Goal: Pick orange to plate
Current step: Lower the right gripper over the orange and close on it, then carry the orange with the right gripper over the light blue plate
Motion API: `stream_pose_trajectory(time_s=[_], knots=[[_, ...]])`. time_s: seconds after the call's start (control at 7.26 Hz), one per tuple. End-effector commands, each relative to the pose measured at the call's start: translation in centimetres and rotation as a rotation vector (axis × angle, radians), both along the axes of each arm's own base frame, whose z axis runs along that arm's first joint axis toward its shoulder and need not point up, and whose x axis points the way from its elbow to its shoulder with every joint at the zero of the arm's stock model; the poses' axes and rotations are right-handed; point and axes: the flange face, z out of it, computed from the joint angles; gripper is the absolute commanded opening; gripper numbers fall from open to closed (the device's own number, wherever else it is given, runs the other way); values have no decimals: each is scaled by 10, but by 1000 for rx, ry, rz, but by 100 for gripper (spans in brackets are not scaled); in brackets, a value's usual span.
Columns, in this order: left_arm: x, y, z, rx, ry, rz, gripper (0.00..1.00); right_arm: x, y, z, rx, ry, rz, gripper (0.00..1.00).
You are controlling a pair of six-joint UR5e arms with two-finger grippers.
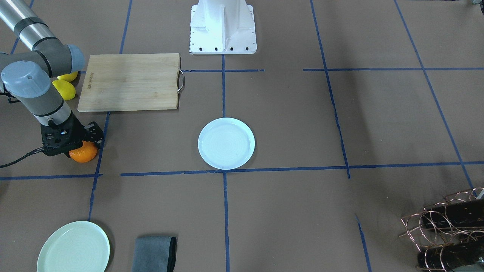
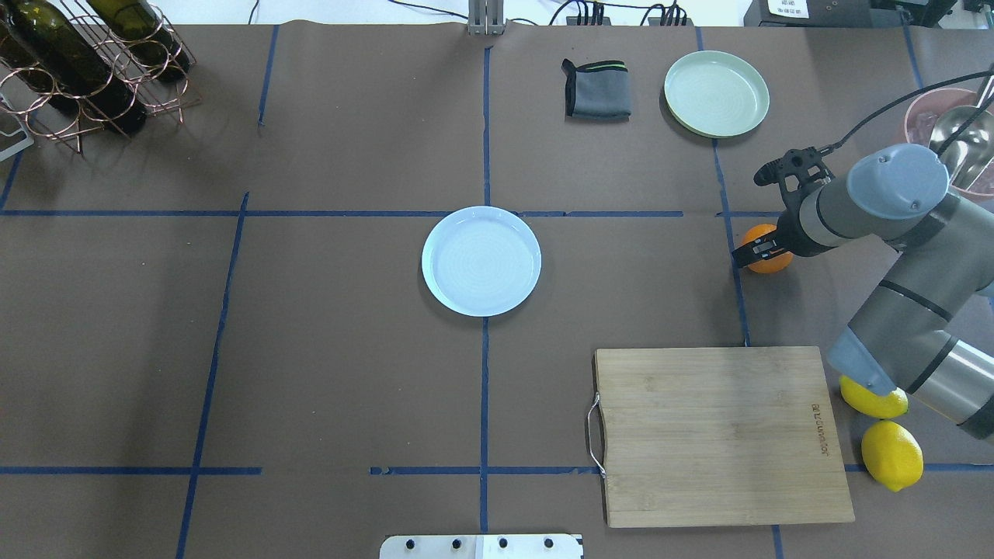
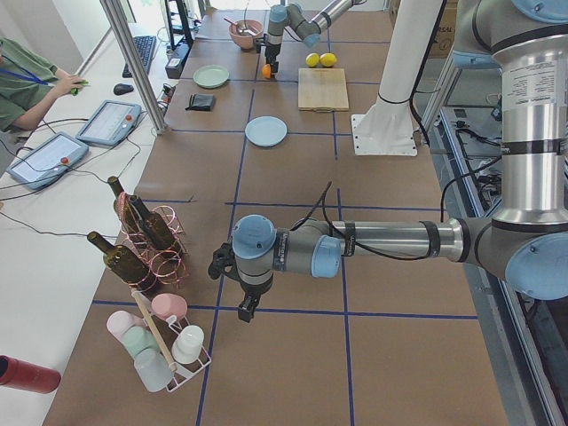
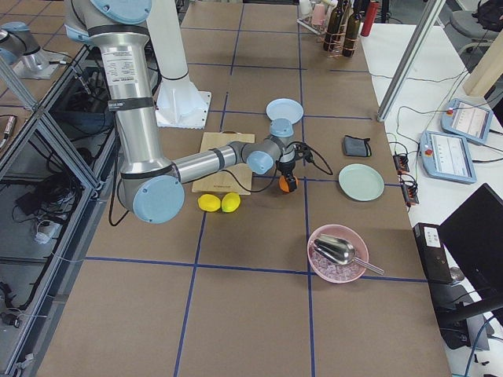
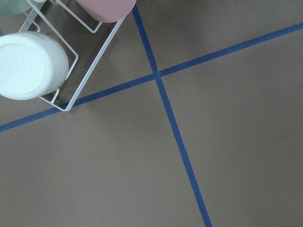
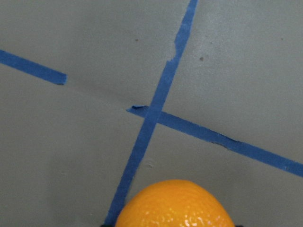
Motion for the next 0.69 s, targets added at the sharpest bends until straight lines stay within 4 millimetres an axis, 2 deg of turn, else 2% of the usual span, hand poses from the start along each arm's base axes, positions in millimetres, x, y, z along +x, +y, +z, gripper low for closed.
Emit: stream_pose_trajectory(time_s=[0.0, 0.14, 0.28, 0.41, 0.55], knots=[[-1, 8, 1, -2, 0, -1, 100, -1, 1, -5, 6, -7, -1, 10], [-1, 10, 0, -1, 0, -2, 100, -1, 3, -23, 13, -30, 4, 0], [-1, 13, -3, 3, 0, -1, 100, -11, -6, -59, -3, -81, 52, 0], [-2, 21, -5, 4, 0, -2, 100, -44, -11, -107, -51, -112, 83, 0], [-1, 38, 6, -26, 4, -2, 100, -77, -14, -163, -115, -128, 118, 2]])
